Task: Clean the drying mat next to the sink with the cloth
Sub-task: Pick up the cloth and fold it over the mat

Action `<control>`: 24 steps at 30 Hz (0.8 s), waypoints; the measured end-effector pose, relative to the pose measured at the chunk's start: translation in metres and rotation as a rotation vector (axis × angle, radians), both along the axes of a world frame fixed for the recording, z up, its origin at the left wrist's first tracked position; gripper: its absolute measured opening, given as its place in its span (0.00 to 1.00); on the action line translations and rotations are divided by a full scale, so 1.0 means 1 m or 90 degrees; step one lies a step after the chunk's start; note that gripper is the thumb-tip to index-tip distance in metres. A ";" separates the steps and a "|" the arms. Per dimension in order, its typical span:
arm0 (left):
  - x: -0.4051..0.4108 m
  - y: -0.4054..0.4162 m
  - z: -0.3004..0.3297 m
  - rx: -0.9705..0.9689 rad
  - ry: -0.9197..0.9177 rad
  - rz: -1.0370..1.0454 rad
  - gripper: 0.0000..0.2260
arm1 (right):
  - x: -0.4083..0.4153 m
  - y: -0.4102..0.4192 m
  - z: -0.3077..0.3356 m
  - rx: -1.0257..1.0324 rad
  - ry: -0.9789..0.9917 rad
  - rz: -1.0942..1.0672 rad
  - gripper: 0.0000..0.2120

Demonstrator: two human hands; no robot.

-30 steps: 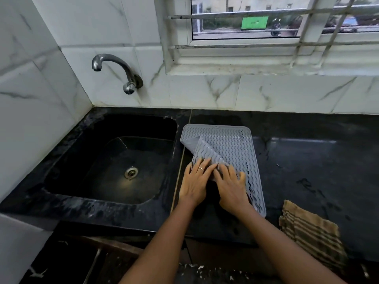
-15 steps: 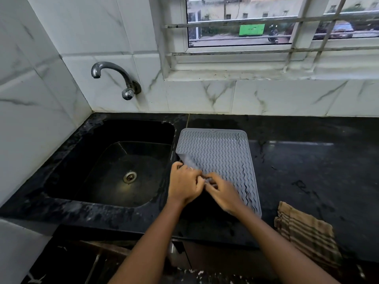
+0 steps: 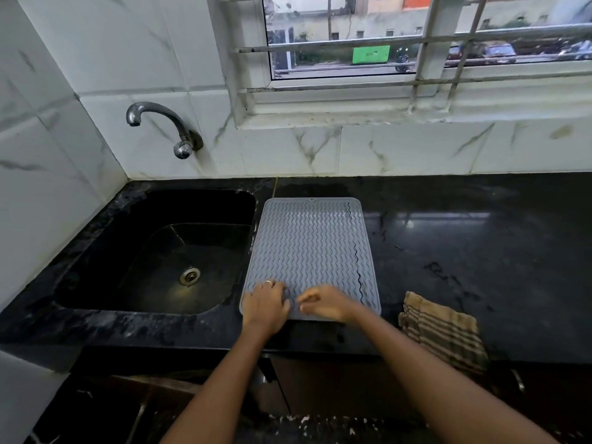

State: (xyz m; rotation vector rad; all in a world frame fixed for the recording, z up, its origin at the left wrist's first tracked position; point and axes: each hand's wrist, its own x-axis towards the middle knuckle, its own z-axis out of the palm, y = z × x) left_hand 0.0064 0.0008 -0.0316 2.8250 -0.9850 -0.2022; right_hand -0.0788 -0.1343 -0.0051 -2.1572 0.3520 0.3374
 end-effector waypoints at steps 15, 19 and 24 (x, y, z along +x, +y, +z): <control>-0.113 -0.134 0.010 -0.112 0.104 -0.237 0.15 | -0.092 -0.161 0.039 -0.245 0.271 -0.101 0.07; -0.129 -0.158 0.008 -0.089 0.135 -0.251 0.18 | -0.107 -0.172 0.035 -0.268 0.339 -0.095 0.10; -0.137 -0.169 -0.001 -0.034 0.170 -0.206 0.24 | -0.112 -0.174 0.031 -0.323 0.356 -0.055 0.12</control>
